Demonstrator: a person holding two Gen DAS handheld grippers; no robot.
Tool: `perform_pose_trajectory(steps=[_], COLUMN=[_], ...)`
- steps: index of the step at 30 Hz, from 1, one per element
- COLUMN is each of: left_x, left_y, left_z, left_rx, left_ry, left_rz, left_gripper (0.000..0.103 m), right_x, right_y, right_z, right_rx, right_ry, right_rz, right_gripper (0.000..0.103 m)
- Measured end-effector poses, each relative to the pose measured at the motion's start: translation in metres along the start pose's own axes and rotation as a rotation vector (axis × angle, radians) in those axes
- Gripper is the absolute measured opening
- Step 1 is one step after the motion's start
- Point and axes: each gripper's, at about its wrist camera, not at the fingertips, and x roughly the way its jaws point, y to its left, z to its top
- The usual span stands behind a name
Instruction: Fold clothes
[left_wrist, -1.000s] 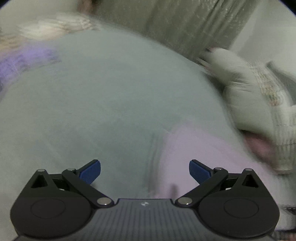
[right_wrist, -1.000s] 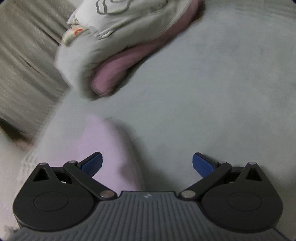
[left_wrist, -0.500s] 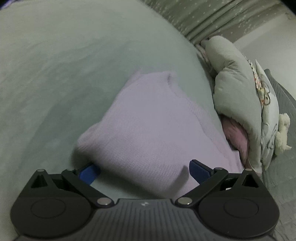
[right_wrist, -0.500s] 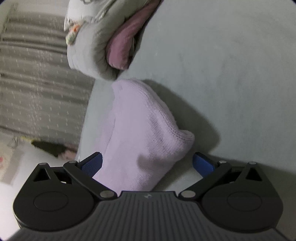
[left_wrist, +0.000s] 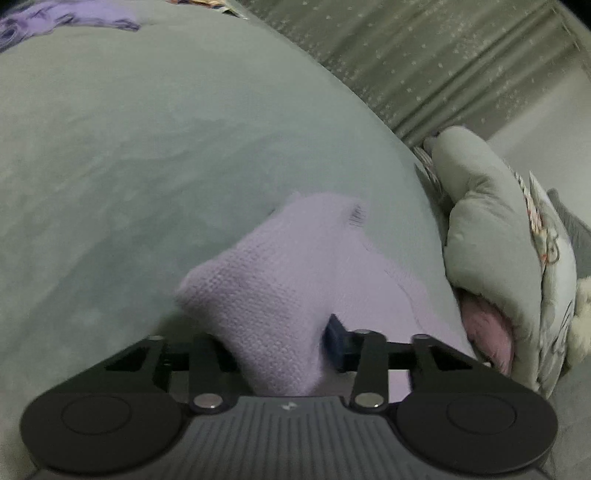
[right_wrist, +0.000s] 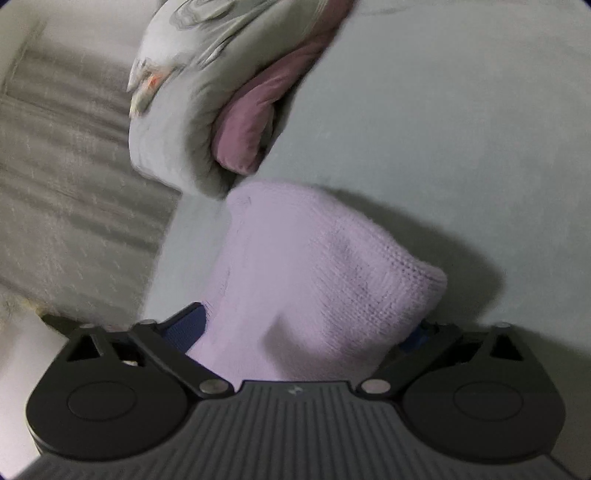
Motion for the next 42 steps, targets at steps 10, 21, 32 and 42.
perform_pose_trajectory(steps=[10, 21, 32, 42], left_x=[-0.052, -0.155, -0.246, -0.221], left_y=[0.011, 0.095, 0.010, -0.085], left_z=[0.013, -0.016, 0.001, -0.015], left_rx=[-0.085, -0.228, 0.058, 0.272], left_ry=[0.006, 0.037, -0.037, -0.080], left_rz=[-0.054, -0.015, -0.052, 0.004], left_gripper=[0.025, 0.025, 0.023, 0.023], right_x=[-0.048, -0.143, -0.250, -0.277], right_y=[0.028, -0.016, 0.022, 0.023], right_z=[0.001, -0.078, -0.084, -0.046], right_rx=[-0.166, -0.129, -0.416, -0.437], right_ry=[-0.030, 0.084, -0.116, -0.199], right_rz=[0.042, 0.110, 0.139, 0.110], right_gripper=[0.031, 0.031, 0.030, 0.030])
